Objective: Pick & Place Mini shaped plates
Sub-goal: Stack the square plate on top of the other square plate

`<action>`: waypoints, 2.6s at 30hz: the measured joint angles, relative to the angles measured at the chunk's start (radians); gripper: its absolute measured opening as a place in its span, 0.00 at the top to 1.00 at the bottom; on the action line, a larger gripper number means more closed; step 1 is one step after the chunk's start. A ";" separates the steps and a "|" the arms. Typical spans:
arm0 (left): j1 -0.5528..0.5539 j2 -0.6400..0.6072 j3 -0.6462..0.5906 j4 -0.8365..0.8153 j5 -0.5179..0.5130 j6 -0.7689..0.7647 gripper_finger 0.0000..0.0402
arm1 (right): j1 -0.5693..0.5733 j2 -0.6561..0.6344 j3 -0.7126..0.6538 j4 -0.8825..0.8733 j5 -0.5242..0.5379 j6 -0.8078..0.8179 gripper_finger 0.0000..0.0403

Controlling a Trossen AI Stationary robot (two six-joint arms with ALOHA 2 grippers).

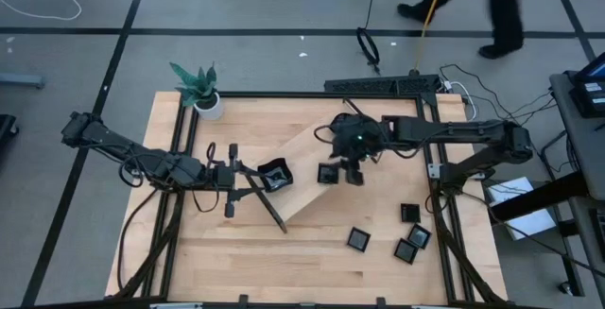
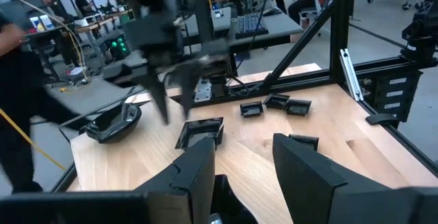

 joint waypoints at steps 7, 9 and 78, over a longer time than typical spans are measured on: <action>0.000 0.000 0.000 -0.001 0.000 0.000 0.62 | 0.203 -0.062 0.000 0.007 -0.031 0.045 0.72; 0.000 0.000 0.000 -0.001 0.000 0.000 0.62 | 0.295 -0.080 0.000 -0.002 0.052 0.069 0.73; 0.000 0.000 0.000 0.000 0.000 0.000 0.62 | 0.645 -0.039 -0.347 0.161 0.108 0.661 1.00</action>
